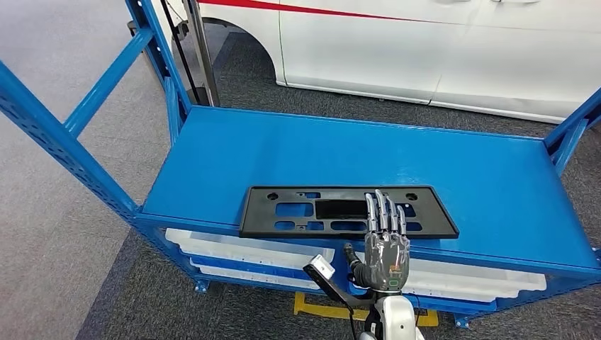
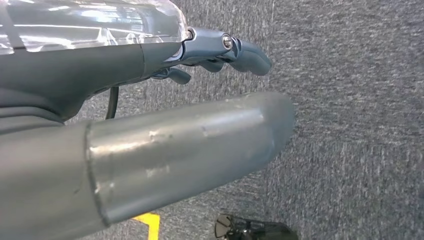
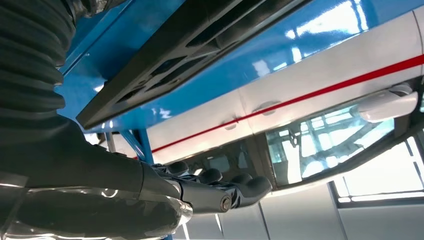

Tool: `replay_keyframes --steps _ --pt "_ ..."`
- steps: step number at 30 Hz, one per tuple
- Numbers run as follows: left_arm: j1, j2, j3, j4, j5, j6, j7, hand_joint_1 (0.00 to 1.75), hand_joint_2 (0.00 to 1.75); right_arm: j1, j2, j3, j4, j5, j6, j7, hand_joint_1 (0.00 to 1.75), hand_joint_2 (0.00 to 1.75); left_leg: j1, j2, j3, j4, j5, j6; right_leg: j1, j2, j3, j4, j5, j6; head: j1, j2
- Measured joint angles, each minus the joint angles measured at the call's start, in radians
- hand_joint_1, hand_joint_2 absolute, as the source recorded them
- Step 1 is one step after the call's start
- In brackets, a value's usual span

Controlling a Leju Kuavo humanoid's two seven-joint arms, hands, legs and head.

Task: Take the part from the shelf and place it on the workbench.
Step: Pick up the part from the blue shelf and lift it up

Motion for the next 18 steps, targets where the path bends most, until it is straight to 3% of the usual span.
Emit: replay_keyframes --steps 1,2,3,5,7,9,12,15,16,17,18 --pt "0.0 0.0 0.0 0.0 -0.002 0.001 -0.001 0.0 0.0 0.0 0.0 0.0 0.002 0.001 0.002 0.0 0.0 1.75 0.0 0.0 0.004 0.0 -0.005 0.0 -0.002 0.0 -0.033 0.037 -0.006 0.003 0.0 0.0" --pt "0.0 0.0 0.0 0.0 -0.003 0.001 -0.002 0.0 0.0 0.001 0.0 0.0 0.004 0.002 0.005 0.0 0.0 1.75 0.0 -0.001 0.011 0.001 -0.011 -0.001 -0.004 0.0 -0.052 0.043 0.008 0.005 0.0 0.0" --pt "0.001 0.0 0.0 0.0 -0.005 0.002 -0.005 0.0 0.0 0.0 0.0 0.0 0.006 0.003 0.008 0.0 0.0 1.75 0.0 -0.001 0.019 0.001 -0.018 -0.004 -0.005 -0.001 -0.052 0.012 0.045 0.006 0.0 0.0" --pt "0.002 0.0 0.001 0.0 -0.009 0.003 -0.011 0.0 0.0 -0.001 0.0 0.0 0.007 0.01 0.016 0.0 0.0 1.75 0.0 -0.003 0.039 0.0 -0.033 -0.011 -0.006 -0.001 -0.017 -0.106 0.136 0.001 0.0 0.0" --pt "-0.001 0.0 0.001 0.0 -0.017 0.003 -0.017 0.0 0.0 -0.004 0.0 0.001 0.011 0.021 0.027 0.002 0.0 1.75 0.0 -0.004 0.049 0.001 -0.045 -0.022 0.0 -0.003 0.003 -0.187 0.167 -0.009 0.001 0.0" --pt "-0.004 0.0 0.001 0.0 -0.024 0.003 -0.02 0.0 0.0 -0.008 0.0 0.003 0.016 0.03 0.037 0.006 0.0 1.75 -0.001 -0.004 0.052 0.006 -0.051 -0.036 0.006 -0.002 0.003 -0.201 0.16 -0.023 0.001 0.0" --pt "-0.007 -0.001 0.001 0.0 -0.033 0.003 -0.023 0.0 0.0 -0.018 0.001 0.006 0.023 0.037 0.044 0.011 0.0 1.75 0.001 -0.002 0.043 0.043 -0.077 -0.05 0.0 -0.002 0.021 -0.213 0.166 -0.041 0.0 0.0" --pt "-0.01 -0.001 0.001 0.0 -0.038 0.002 -0.024 0.0 0.0 -0.031 0.001 0.012 0.036 0.038 0.054 0.012 0.0 1.75 0.002 0.0 -0.048 0.212 -0.158 -0.059 0.002 -0.004 0.03 -0.218 0.162 -0.052 0.0 0.0" --pt "-0.009 -0.001 0.001 0.0 -0.039 0.002 -0.023 0.0 0.0 -0.034 0.001 0.014 0.042 0.038 0.059 0.012 0.0 1.75 0.002 0.0 -0.079 0.261 -0.172 -0.061 0.003 -0.004 0.031 -0.218 0.159 -0.054 0.0 0.0" --pt "-0.008 0.0 0.001 0.0 -0.041 0.001 -0.023 0.0 0.0 -0.037 0.001 0.016 0.049 0.038 0.063 0.013 0.0 1.75 0.002 0.0 -0.096 0.28 -0.167 -0.061 0.005 -0.003 0.034 -0.218 0.157 -0.056 0.0 0.0" --pt "-0.007 0.0 0.001 0.0 -0.043 0.001 -0.023 0.0 0.0 -0.041 0.001 0.017 0.056 0.038 0.067 0.013 0.0 1.75 0.002 0.0 -0.097 0.261 -0.141 -0.059 0.007 -0.002 0.037 -0.217 0.154 -0.056 0.0 0.0"
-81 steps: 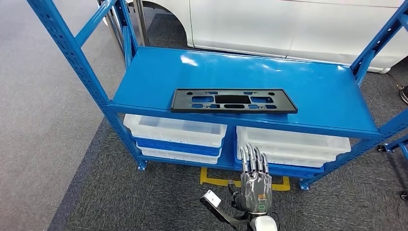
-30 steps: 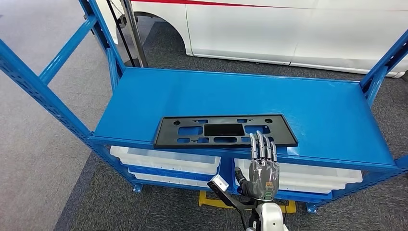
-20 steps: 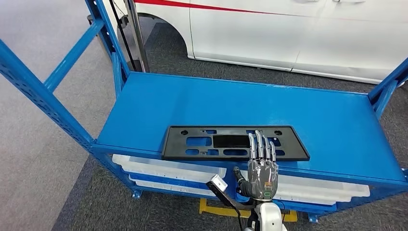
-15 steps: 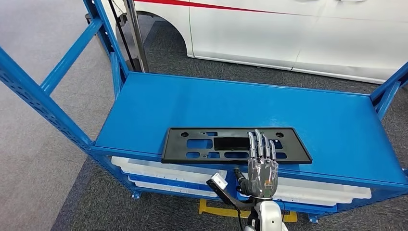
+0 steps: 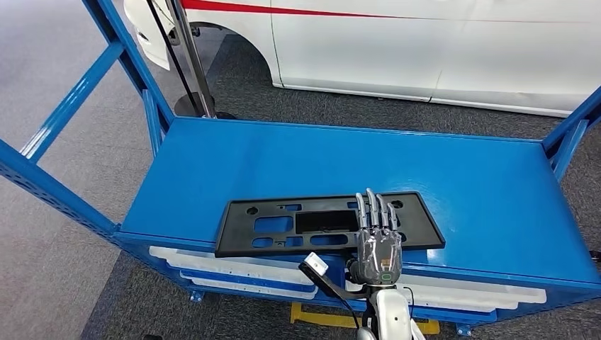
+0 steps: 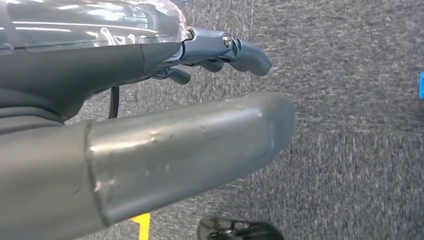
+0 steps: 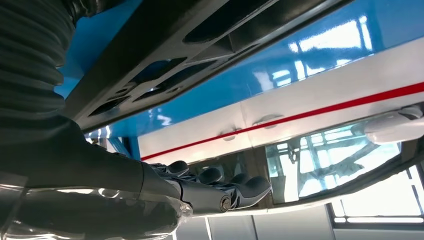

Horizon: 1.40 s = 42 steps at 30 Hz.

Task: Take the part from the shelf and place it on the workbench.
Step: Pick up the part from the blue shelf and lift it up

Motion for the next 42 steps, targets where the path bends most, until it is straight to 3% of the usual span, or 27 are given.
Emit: replay_keyframes --steps 2,4,6,9,10,13,14,15,17,18,20,23,25,26,27,29,30,31,33,35,39,40,42 --pt "0.0 0.0 0.0 0.0 -0.004 -0.001 0.0 0.0 0.0 -0.011 0.0 0.003 0.014 0.0 0.005 0.002 0.0 1.75 -0.002 0.001 0.04 -0.121 0.086 0.011 0.002 0.001 0.01 0.0 -0.006 0.001 0.0 0.0" --pt "-0.003 0.001 0.0 0.0 -0.006 -0.001 0.0 0.0 0.0 -0.023 0.001 0.006 0.027 0.0 0.01 0.005 0.0 1.75 -0.009 0.002 0.073 -0.223 0.128 0.023 0.004 0.002 0.013 0.0 -0.009 0.006 0.0 0.0" --pt "-0.002 0.002 0.0 0.0 -0.008 -0.001 0.0 0.0 0.0 -0.031 0.002 0.01 0.041 0.0 0.015 0.006 0.0 1.75 -0.015 0.001 0.078 -0.248 0.129 0.032 0.004 0.002 0.01 -0.001 -0.009 0.016 0.0 0.0" --pt "0.0 0.001 0.0 0.0 -0.01 -0.001 0.0 0.0 0.0 -0.04 0.003 0.013 0.054 0.0 0.017 0.007 0.0 1.75 -0.005 0.001 0.091 -0.274 0.15 0.045 0.007 0.002 0.007 0.015 -0.028 0.034 0.0 0.0" --pt "-0.001 0.0 0.0 0.0 -0.011 -0.001 0.0 0.0 0.0 -0.043 0.003 0.013 0.058 0.0 0.016 0.007 0.0 1.75 -0.001 0.002 0.095 -0.282 0.155 0.049 0.006 0.002 -0.008 0.051 -0.052 0.04 0.001 0.0" --pt "-0.002 0.0 0.0 0.0 -0.013 -0.001 0.0 0.0 0.0 -0.048 0.003 0.014 0.073 0.0 0.017 0.007 0.0 1.75 0.0 0.004 0.096 -0.284 0.156 0.053 -0.007 0.001 -0.095 0.228 -0.134 0.056 0.001 0.0" --pt "-0.001 0.0 0.0 0.0 -0.013 -0.001 0.0 0.0 0.0 -0.048 0.003 0.014 0.078 0.0 0.017 0.007 0.0 1.75 0.001 0.003 0.097 -0.283 0.154 0.053 -0.011 0.001 -0.111 0.258 -0.135 0.06 0.001 0.0" --pt "-0.001 0.0 0.0 0.0 -0.013 -0.001 0.0 0.0 0.0 -0.048 0.003 0.014 0.083 0.0 0.018 0.007 0.0 1.75 0.002 0.003 0.097 -0.281 0.152 0.051 -0.016 0.0 -0.109 0.25 -0.116 0.064 0.001 0.0" --pt "-0.001 0.0 0.0 0.0 -0.013 -0.001 0.0 0.0 0.0 -0.051 0.003 0.014 0.091 0.0 0.019 0.007 0.0 1.75 0.005 0.001 0.099 -0.272 0.144 0.044 -0.023 -0.001 -0.058 0.137 -0.046 0.069 0.001 0.0" --pt "-0.001 0.0 0.0 0.0 -0.013 -0.001 0.0 0.0 0.0 -0.052 0.003 0.015 0.094 0.0 0.019 0.007 0.0 1.75 0.004 -0.001 0.098 -0.266 0.139 0.038 -0.023 -0.002 -0.028 0.074 -0.021 0.069 0.001 0.0" --pt "-0.001 0.0 0.0 0.0 -0.014 -0.001 0.0 0.0 0.0 -0.055 0.003 0.015 0.098 0.0 0.019 0.007 0.0 1.75 0.002 -0.002 0.094 -0.257 0.132 0.025 -0.02 0.0 0.0 0.011 -0.007 0.062 0.0 0.0" --pt "-0.001 -0.001 0.0 0.0 -0.014 -0.001 0.0 0.0 0.0 -0.057 0.003 0.017 0.1 0.0 0.019 0.007 0.0 1.75 0.006 -0.002 0.093 -0.254 0.128 0.007 -0.017 0.002 0.001 0.006 -0.007 0.042 0.0 0.0" --pt "-0.002 -0.002 0.0 0.0 -0.014 -0.002 0.0 0.0 0.0 -0.059 0.003 0.017 0.101 0.0 0.019 0.007 0.0 1.75 0.008 0.0 0.074 -0.207 0.092 -0.002 -0.019 0.0 0.005 -0.002 -0.004 0.027 0.0 0.0" --pt "-0.002 -0.001 0.0 0.0 -0.014 -0.002 0.0 0.0 0.0 -0.059 0.003 0.017 0.102 0.0 0.019 0.008 0.0 1.75 0.009 0.001 0.049 -0.15 0.06 -0.004 -0.019 -0.001 0.006 -0.003 -0.003 0.023 0.0 0.0" --pt "-0.001 -0.001 0.0 0.0 -0.014 -0.001 0.001 0.0 0.0 -0.059 0.003 0.017 0.103 0.0 0.019 0.008 0.07 1.75 0.009 0.001 0.018 -0.081 0.026 -0.006 -0.018 -0.002 0.005 -0.003 -0.004 0.02 0.0 0.0" --pt "0.0 0.0 0.0 0.0 -0.014 -0.001 0.001 0.0 0.0 -0.059 0.003 0.018 0.106 0.0 0.02 0.008 0.86 1.75 0.009 0.001 -0.033 0.024 -0.006 -0.008 -0.014 -0.003 0.005 -0.003 -0.004 0.018 0.0 0.0" --pt "0.001 0.0 0.0 0.0 -0.014 -0.002 0.001 0.0 0.0 -0.059 0.003 0.019 0.108 0.0 0.023 0.008 1.25 1.75 0.009 0.001 -0.034 0.025 0.006 -0.007 -0.013 -0.002 0.006 -0.002 -0.004 0.018 0.0 0.0" --pt "0.001 0.0 0.0 0.0 -0.014 -0.002 0.001 0.0 0.0 -0.059 0.003 0.019 0.109 -0.001 0.026 0.008 1.57 1.75 0.009 0.001 -0.017 -0.013 0.036 -0.004 -0.012 -0.002 0.008 -0.002 -0.005 0.018 0.0 0.0" --pt "0.0 0.0 0.0 0.0 -0.016 -0.002 0.001 0.0 0.0 -0.059 0.003 0.021 0.111 -0.004 0.035 0.008 1.52 1.75 0.006 0.001 0.05 -0.151 0.103 0.007 -0.009 0.0 0.012 -0.002 -0.007 0.02 0.0 0.0" --pt "-0.002 0.001 0.0 0.0 -0.017 -0.002 0.001 0.0 0.0 -0.059 0.003 0.022 0.114 -0.008 0.038 0.007 1.47 1.75 0.001 0.0 0.092 -0.241 0.129 0.015 -0.007 0.001 0.011 -0.001 -0.007 0.026 0.0 0.0" --pt "0.0 0.001 0.001 0.0 -0.023 -0.003 0.002 0.0 0.0 -0.059 0.003 0.023 0.116 -0.015 0.042 0.007 1.39 1.75 0.002 0.0 0.098 -0.264 0.137 0.032 -0.006 0.002 0.007 0.004 -0.013 0.046 0.0 0.0" --pt "-0.001 0.001 0.001 0.0 -0.025 -0.004 0.002 0.0 0.0 -0.059 0.003 0.023 0.116 -0.018 0.043 0.007 1.37 1.75 0.004 0.002 0.099 -0.269 0.141 0.039 -0.006 0.001 -0.002 0.028 -0.031 0.051 0.0 0.0" --pt "-0.001 0.0 0.002 0.0 -0.026 -0.005 0.002 0.0 0.0 -0.059 0.002 0.023 0.116 -0.022 0.045 0.007 1.36 1.75 0.006 0.004 0.099 -0.273 0.144 0.047 -0.008 0.001 -0.05 0.137 -0.095 0.056 0.0 0.0"
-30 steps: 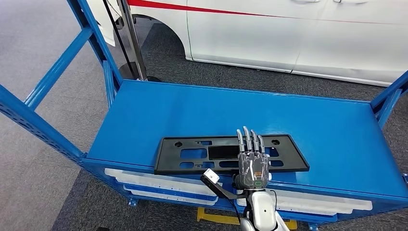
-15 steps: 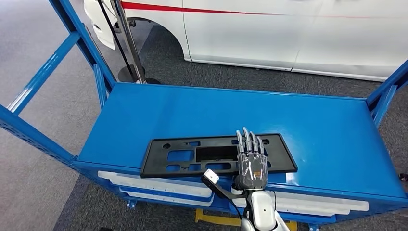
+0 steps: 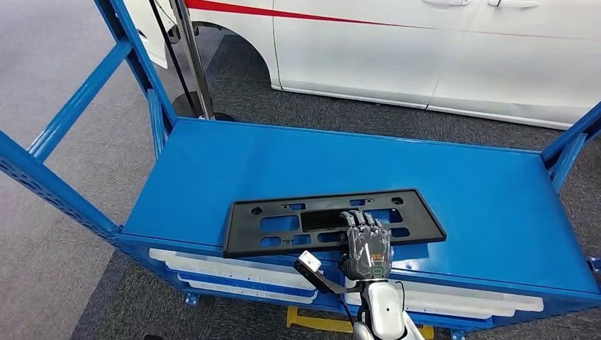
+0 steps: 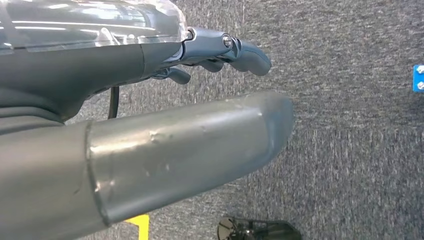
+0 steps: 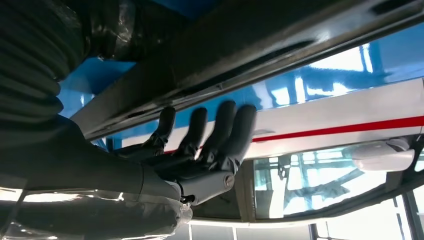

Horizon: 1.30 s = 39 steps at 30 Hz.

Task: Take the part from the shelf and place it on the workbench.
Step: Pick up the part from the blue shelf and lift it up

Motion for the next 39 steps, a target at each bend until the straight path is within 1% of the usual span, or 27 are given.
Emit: replay_keyframes --steps 1,2,3,4,6,7,9,10,12,14,16,17,18,19,21,22,24,27,28,29,31,32,33,34,35,37,39 --pt "0.0 0.0 0.001 0.0 0.0 -0.001 0.0 0.0 0.0 0.001 -0.001 0.0 0.001 -0.001 0.001 0.0 1.36 1.75 -0.001 0.001 -0.001 0.001 0.0 0.002 -0.001 0.0 -0.031 0.068 -0.03 0.002 0.0 0.0" --pt "0.0 0.0 0.002 0.0 -0.001 -0.001 0.0 0.0 0.0 0.001 -0.001 0.0 0.001 -0.002 0.002 -0.001 1.36 1.75 -0.001 0.001 -0.001 0.001 0.0 0.002 -0.002 0.0 -0.055 0.118 -0.045 0.004 0.0 0.0" --pt "0.0 0.0 0.002 0.0 -0.001 -0.002 0.0 0.0 0.0 0.001 -0.002 0.0 0.002 -0.002 0.002 -0.002 1.36 1.75 -0.001 0.001 -0.001 0.002 -0.001 0.002 -0.004 0.0 -0.063 0.135 -0.041 0.006 0.0 0.0" --pt "0.0 0.0 0.003 0.0 -0.001 -0.002 0.0 0.0 0.0 0.0 -0.002 0.0 0.002 -0.002 0.003 -0.002 1.36 1.75 -0.001 0.0 0.0 0.004 -0.002 0.001 -0.005 -0.001 -0.05 0.111 -0.017 0.006 0.0 0.0" --pt "0.0 0.0 0.003 0.0 -0.002 -0.002 0.0 0.0 0.0 -0.003 -0.002 0.0 0.002 -0.002 0.004 -0.005 1.36 1.75 -0.001 -0.003 0.003 0.007 -0.006 -0.002 -0.007 -0.002 0.016 -0.02 0.05 0.001 0.0 0.0" --pt "0.0 0.0 0.003 0.0 -0.002 -0.002 0.0 0.0 0.0 -0.005 -0.002 0.0 0.002 -0.002 0.004 -0.006 1.36 1.75 -0.003 -0.004 0.003 0.011 -0.009 -0.007 -0.005 -0.002 0.046 -0.082 0.072 -0.003 0.0 0.0" --pt "0.0 -0.001 0.003 0.0 -0.003 -0.003 0.0 0.0 0.0 -0.008 -0.002 0.002 0.002 -0.002 0.004 -0.009 1.36 1.75 -0.005 -0.006 0.001 0.015 -0.012 -0.018 0.001 -0.002 0.07 -0.137 0.081 -0.01 0.0 0.0" --pt "0.0 -0.001 0.003 0.0 -0.003 -0.003 0.001 0.0 0.0 -0.009 -0.002 0.002 0.002 -0.002 0.004 -0.009 1.36 1.75 -0.005 -0.006 0.001 0.015 -0.011 -0.024 0.004 -0.001 0.069 -0.139 0.082 -0.013 0.0 0.0" --pt "0.0 -0.001 0.003 0.0 -0.003 -0.004 0.001 0.0 0.0 -0.01 -0.002 0.002 0.001 -0.002 0.004 -0.01 1.35 1.75 -0.002 -0.005 0.0 0.018 -0.018 -0.035 0.0 -0.001 0.072 -0.147 0.087 -0.023 0.0 0.0" --pt "0.0 -0.001 0.003 0.0 -0.003 -0.005 0.001 0.0 0.0 -0.011 -0.001 0.003 -0.001 -0.002 0.004 -0.01 1.36 1.75 0.0 -0.004 -0.025 0.077 -0.059 -0.045 -0.006 -0.004 0.076 -0.157 0.093 -0.035 0.0 0.0" --pt "0.0 0.0 0.003 0.0 -0.002 -0.005 0.001 0.0 0.0 -0.011 -0.001 0.003 -0.001 -0.002 0.004 -0.01 1.39 1.75 0.002 -0.003 -0.081 0.203 -0.123 -0.053 -0.006 -0.006 0.075 -0.158 0.094 -0.04 -0.001 0.0" --pt "0.001 0.0 0.003 0.0 -0.002 -0.005 0.001 0.0 0.0 -0.011 -0.001 0.003 -0.001 -0.002 0.004 -0.01 1.38 1.75 0.002 -0.003 -0.108 0.261 -0.144 -0.056 -0.005 -0.007 0.074 -0.157 0.094 -0.04 -0.001 0.0" --pt "0.002 0.0 0.003 0.0 -0.002 -0.005 0.001 0.0 0.0 -0.011 -0.001 0.003 -0.001 -0.002 0.004 -0.01 1.38 1.75 0.002 -0.003 -0.121 0.29 -0.146 -0.058 -0.005 -0.007 0.074 -0.155 0.093 -0.04 -0.001 0.0" --pt "0.003 0.0 0.003 0.0 -0.002 -0.005 0.001 0.0 0.0 -0.011 -0.001 0.003 -0.001 -0.002 0.005 -0.01 1.39 1.75 0.003 -0.003 -0.116 0.28 -0.128 -0.059 -0.006 -0.007 0.074 -0.154 0.092 -0.039 -0.001 0.0" --pt "0.003 0.001 0.003 0.0 -0.003 -0.005 0.001 0.0 0.0 -0.011 -0.001 0.003 -0.001 -0.002 0.004 -0.009 1.42 1.75 0.005 -0.002 -0.058 0.158 -0.059 -0.058 -0.006 -0.005 0.075 -0.149 0.089 -0.035 -0.001 0.0" --pt "0.002 0.001 0.003 0.0 -0.003 -0.005 0.001 0.0 0.0 -0.011 -0.001 0.003 -0.001 -0.003 0.004 -0.008 1.42 1.75 0.004 -0.002 -0.026 0.091 -0.035 -0.055 -0.004 -0.004 0.075 -0.146 0.087 -0.031 -0.001 0.0" --pt "0.0 0.001 0.003 0.0 -0.004 -0.006 0.0 0.0 0.0 -0.011 -0.002 0.002 -0.001 -0.005 0.003 -0.007 1.4 1.75 0.0 -0.003 0.006 0.022 -0.022 -0.045 -0.001 -0.002 0.072 -0.143 0.087 -0.021 0.0 0.0" --pt "0.001 0.001 0.003 0.0 -0.006 -0.006 0.0 0.0 0.0 -0.01 -0.003 0.002 -0.001 -0.007 0.0 -0.005 1.38 1.75 -0.001 -0.003 0.006 0.015 -0.018 -0.025 -0.001 0.001 0.069 -0.142 0.087 -0.006 0.0 0.0" --pt "0.001 0.001 0.004 0.0 -0.006 -0.007 -0.001 0.0 0.0 -0.009 -0.004 0.002 -0.001 -0.008 0.0 -0.004 1.4 1.75 0.001 -0.002 0.006 0.012 -0.015 -0.017 -0.002 0.001 0.062 -0.128 0.074 -0.001 0.0 0.0" --pt "0.001 0.001 0.004 0.0 -0.007 -0.007 -0.001 0.0 0.0 -0.009 -0.005 0.002 0.0 -0.008 0.001 -0.003 1.45 1.75 0.002 0.0 0.006 0.009 -0.012 -0.01 -0.003 0.001 0.048 -0.094 0.051 0.002 0.0 0.0" --pt "0.0 0.001 0.004 0.0 -0.009 -0.008 -0.001 0.0 0.0 -0.008 -0.008 0.002 0.001 -0.012 0.009 -0.001 1.58 1.75 0.0 0.003 0.005 0.008 -0.01 -0.002 -0.004 0.001 -0.007 0.027 -0.015 0.005 0.0 0.0" --pt "0.0 0.001 0.004 0.0 -0.01 -0.009 -0.002 0.0 0.0 -0.007 -0.009 0.002 0.002 -0.014 0.015 -0.002 1.65 1.75 -0.001 0.003 0.005 0.008 -0.011 0.0 -0.005 0.001 -0.035 0.087 -0.038 0.006 0.0 0.0" --pt "0.0 0.001 0.004 0.0 -0.012 -0.009 -0.002 0.0 0.0 -0.006 -0.011 0.002 0.003 -0.018 0.022 -0.004 1.7 1.75 -0.002 0.004 0.005 0.008 -0.011 0.001 -0.005 0.001 -0.053 0.123 -0.044 0.006 0.0 0.0" --pt "0.0 0.001 0.005 0.0 -0.014 -0.01 -0.002 0.0 0.0 -0.006 -0.012 0.002 0.004 -0.022 0.027 -0.007 1.72 1.75 -0.003 0.004 0.006 0.009 -0.011 0.001 -0.005 0.001 -0.054 0.125 -0.032 0.005 0.0 0.0" --pt "0.0 0.001 0.007 0.0 -0.017 -0.01 -0.002 0.0 0.0 -0.006 -0.012 0.002 0.004 -0.027 0.032 -0.011 1.74 1.75 -0.004 0.003 0.008 0.009 -0.013 0.0 -0.004 0.001 -0.036 0.088 -0.002 0.002 0.0 0.0" --pt "0.0 -0.001 0.012 0.0 -0.021 -0.011 -0.002 0.0 0.0 -0.008 -0.012 0.002 0.004 -0.041 0.043 -0.02 1.75 1.75 -0.004 0.003 0.015 0.009 -0.017 -0.003 -0.001 0.001 0.03 -0.044 0.062 -0.01 0.0 0.0" --pt "-0.002 -0.004 0.017 0.0 -0.024 -0.011 -0.001 0.0 0.0 -0.01 -0.012 0.002 0.002 -0.06 0.057 -0.034 1.75 1.75 -0.005 0.003 0.017 0.012 -0.022 -0.012 0.006 0.001 0.072 -0.133 0.088 -0.019 0.0 0.0"
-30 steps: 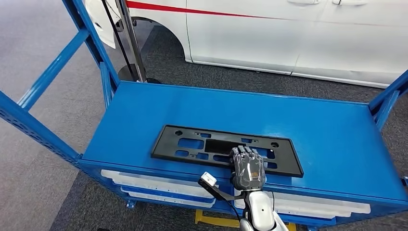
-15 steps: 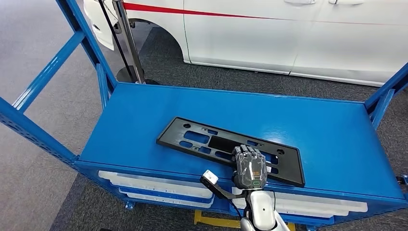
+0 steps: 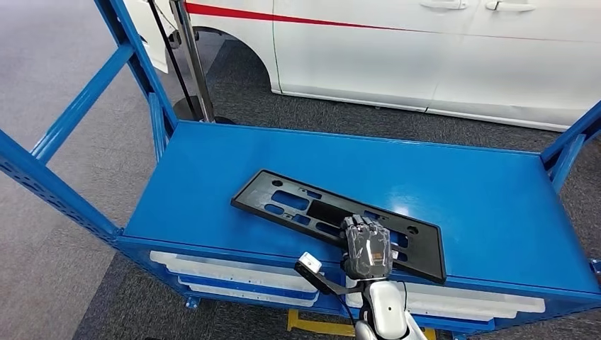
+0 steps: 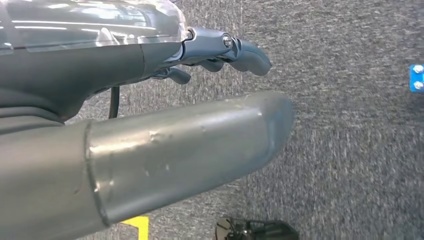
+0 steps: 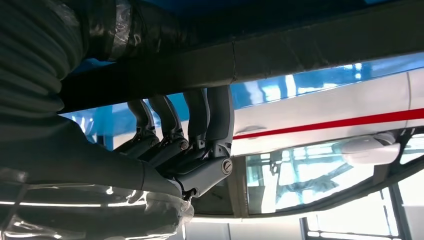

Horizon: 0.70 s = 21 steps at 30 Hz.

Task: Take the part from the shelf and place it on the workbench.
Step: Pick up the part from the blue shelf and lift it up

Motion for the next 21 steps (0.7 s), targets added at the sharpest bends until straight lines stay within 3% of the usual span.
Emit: replay_keyframes --steps 3,5,8,9,10,11,13,15,19,21 --pt "-0.001 -0.003 0.006 0.0 -0.008 0.0 0.0 0.0 0.0 -0.002 0.002 0.002 -0.013 -0.063 0.031 -0.038 1.75 1.75 0.003 0.0 0.002 0.0 -0.003 -0.018 0.005 0.0 0.008 -0.019 0.001 -0.008 0.0 0.0" --pt "0.0 -0.005 0.01 0.0 -0.012 0.0 0.0 0.0 0.0 -0.002 0.006 0.004 -0.035 -0.135 0.052 -0.08 1.75 1.75 0.006 0.0 -0.008 0.032 -0.029 -0.028 -0.001 -0.002 0.016 -0.032 0.007 -0.019 0.0 0.0" --pt "0.001 -0.006 0.022 0.0 -0.015 0.001 0.0 0.0 0.0 0.009 0.01 0.005 -0.089 -0.26 0.066 -0.148 1.75 1.75 0.01 0.0 -0.081 0.2 -0.122 -0.042 -0.004 -0.004 0.015 -0.038 0.012 -0.027 -0.001 0.0" --pt "0.003 -0.005 0.027 0.0 -0.016 0.001 -0.001 0.0 0.0 0.015 0.011 0.005 -0.111 -0.305 0.067 -0.173 1.75 1.75 0.012 0.0 -0.102 0.248 -0.138 -0.046 -0.003 -0.003 0.014 -0.037 0.012 -0.028 -0.001 0.0" --pt "0.004 -0.006 0.033 0.0 -0.016 0.002 -0.002 0.0 0.0 0.025 0.012 0.006 -0.141 -0.368 0.069 -0.21 1.75 1.75 0.013 0.0 -0.108 0.266 -0.136 -0.049 -0.004 -0.002 0.013 -0.036 0.012 -0.028 -0.001 0.0" --pt "0.004 -0.006 0.038 0.0 -0.016 0.003 -0.004 0.0 0.0 0.037 0.014 0.007 -0.18 -0.442 0.07 -0.251 1.75 1.75 0.015 0.0 -0.095 0.244 -0.114 -0.051 -0.004 0.0 0.013 -0.033 0.012 -0.027 -0.001 0.0" --pt "0.004 -0.006 0.051 0.0 -0.016 0.006 -0.007 0.0 0.0 0.066 0.024 0.015 -0.275 -0.598 0.075 -0.325 1.75 1.75 0.02 0.001 -0.031 0.118 -0.051 -0.055 -0.006 0.001 0.012 -0.024 0.008 -0.021 -0.001 0.0" --pt "0.002 -0.009 0.064 0.0 -0.017 0.011 -0.01 0.0 0.0 0.102 0.034 0.026 -0.381 -0.745 0.089 -0.378 1.75 1.75 0.017 -0.003 0.013 0.022 -0.022 -0.046 -0.004 0.002 0.008 -0.013 0.003 -0.008 0.0 0.0" --pt "0.006 -0.018 0.089 0.0 -0.022 0.017 -0.013 0.0 0.0 0.182 0.036 0.043 -0.581 -0.987 0.115 -0.457 1.75 1.75 0.011 -0.009 0.011 0.004 -0.013 -0.013 -0.005 0.001 -0.003 -0.002 -0.003 0.015 0.0 0.0" --pt "0.007 -0.023 0.1 0.0 -0.027 0.018 -0.014 0.0 0.0 0.21 0.035 0.047 -0.667 -1.07 0.132 -0.487 1.75 1.75 0.012 -0.007 0.009 -0.002 -0.005 0.001 -0.009 0.001 -0.035 0.065 -0.05 0.022 0.0 0.0"
